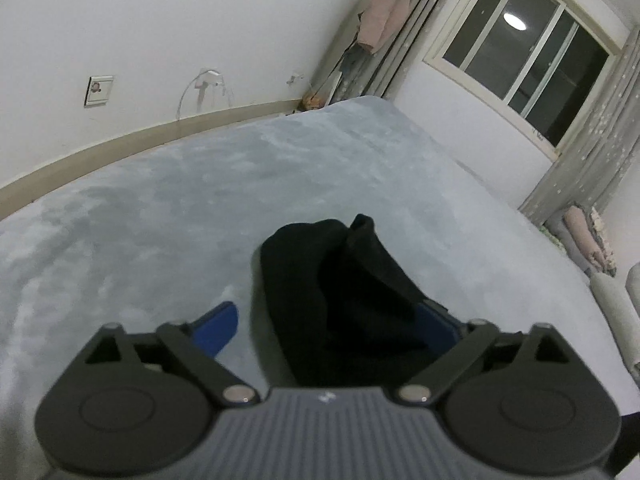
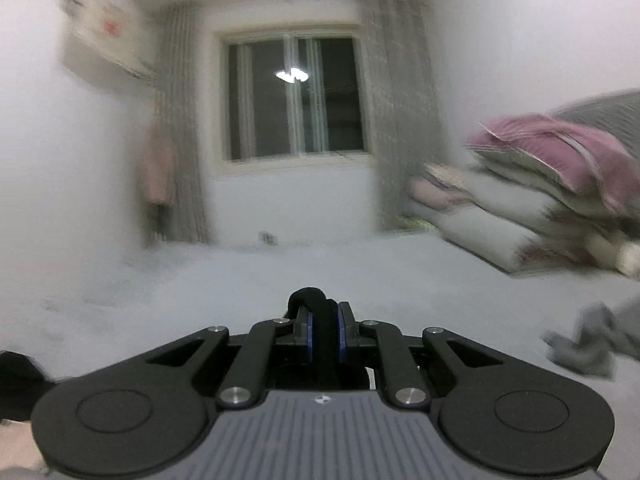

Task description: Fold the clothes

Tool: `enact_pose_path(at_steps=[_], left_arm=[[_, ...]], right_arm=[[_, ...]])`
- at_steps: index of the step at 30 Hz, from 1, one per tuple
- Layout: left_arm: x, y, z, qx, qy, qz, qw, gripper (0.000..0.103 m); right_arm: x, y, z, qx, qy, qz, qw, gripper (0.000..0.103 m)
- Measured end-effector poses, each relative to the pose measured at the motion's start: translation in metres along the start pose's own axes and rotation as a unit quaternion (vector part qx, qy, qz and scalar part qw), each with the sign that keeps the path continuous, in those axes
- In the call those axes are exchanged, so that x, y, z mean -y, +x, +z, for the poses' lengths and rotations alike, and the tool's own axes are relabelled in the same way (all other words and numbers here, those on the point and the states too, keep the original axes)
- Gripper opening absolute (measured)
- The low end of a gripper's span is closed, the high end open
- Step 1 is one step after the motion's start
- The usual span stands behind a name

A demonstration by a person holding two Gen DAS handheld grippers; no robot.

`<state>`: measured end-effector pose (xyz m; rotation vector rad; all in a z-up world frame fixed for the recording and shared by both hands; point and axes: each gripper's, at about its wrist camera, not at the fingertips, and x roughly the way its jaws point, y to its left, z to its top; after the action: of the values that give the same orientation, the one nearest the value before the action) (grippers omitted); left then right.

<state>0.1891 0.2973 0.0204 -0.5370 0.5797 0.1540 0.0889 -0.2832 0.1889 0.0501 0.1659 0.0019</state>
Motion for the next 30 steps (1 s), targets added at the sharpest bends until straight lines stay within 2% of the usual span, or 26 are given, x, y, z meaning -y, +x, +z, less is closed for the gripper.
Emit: enact_pose_path(at_steps=[1, 2, 3, 5, 7, 9, 12, 13, 14, 17, 19, 21, 23, 25, 26, 29, 30], left_arm=[[0.000, 0.001, -0.002, 0.001, 0.002, -0.005, 1.0000, 0.096], [0.002, 0.005, -0.004, -0.003, 0.008, -0.008, 0.9999, 0.082], [0.003, 0.007, -0.004, -0.011, 0.015, -0.006, 0.9998, 0.054], [0.004, 0.007, -0.003, -0.019, 0.019, -0.001, 0.9996, 0.028], [0.001, 0.002, -0.001, -0.012, 0.011, 0.000, 0.9999, 0.026], [-0.005, -0.006, 0.003, 0.001, -0.004, 0.003, 1.0000, 0.026], [-0.012, -0.015, 0.007, 0.009, -0.028, 0.006, 0.9995, 0.027], [-0.013, -0.017, 0.006, 0.007, -0.034, 0.003, 0.9994, 0.029], [-0.011, -0.017, 0.006, 0.000, -0.037, -0.003, 0.9993, 0.037], [-0.002, -0.021, 0.002, -0.016, -0.040, -0.030, 0.9986, 0.051], [0.009, -0.025, 0.000, -0.019, -0.027, -0.043, 0.9985, 0.058], [0.021, -0.032, -0.002, -0.018, -0.010, -0.052, 0.9984, 0.071], [0.032, -0.041, -0.006, -0.019, 0.007, -0.066, 0.9976, 0.077], [0.044, -0.050, -0.012, -0.026, 0.023, -0.085, 0.9957, 0.078], [0.053, -0.055, -0.017, -0.035, 0.036, -0.098, 0.9939, 0.081], [0.082, -0.067, -0.039, -0.071, 0.094, -0.139, 0.9832, 0.086], [0.092, -0.071, -0.047, -0.085, 0.116, -0.154, 0.9777, 0.088]], right_arm=[[-0.013, -0.006, 0.003, 0.002, -0.007, 0.028, 1.000, 0.012], [-0.029, -0.008, 0.001, -0.013, -0.021, 0.061, 0.998, 0.012], [-0.046, -0.011, 0.000, -0.027, -0.036, 0.094, 0.995, 0.012], [-0.078, -0.016, -0.004, -0.057, -0.065, 0.161, 0.983, 0.012], [-0.111, -0.021, -0.008, -0.086, -0.093, 0.226, 0.966, 0.012], [-0.144, -0.022, -0.026, -0.128, -0.134, 0.270, 0.945, 0.012], [-0.184, -0.013, -0.071, -0.209, -0.194, 0.325, 0.902, 0.013], [-0.194, -0.008, -0.086, -0.237, -0.211, 0.341, 0.885, 0.016], [-0.203, -0.005, -0.099, -0.258, -0.225, 0.353, 0.871, 0.018], [-0.209, -0.008, -0.111, -0.278, -0.222, 0.379, 0.854, 0.032], [-0.195, -0.010, -0.101, -0.272, -0.187, 0.410, 0.851, 0.051], [-0.180, -0.011, -0.089, -0.262, -0.147, 0.442, 0.845, 0.061], [-0.163, -0.012, -0.078, -0.250, -0.106, 0.468, 0.841, 0.070], [-0.142, -0.008, -0.071, -0.233, -0.071, 0.450, 0.859, 0.082], [-0.132, -0.004, -0.068, -0.228, -0.056, 0.430, 0.872, 0.083], [-0.091, 0.024, -0.072, -0.245, 0.007, 0.319, 0.916, 0.084], [-0.075, 0.034, -0.076, -0.254, 0.039, 0.287, 0.923, 0.084]])
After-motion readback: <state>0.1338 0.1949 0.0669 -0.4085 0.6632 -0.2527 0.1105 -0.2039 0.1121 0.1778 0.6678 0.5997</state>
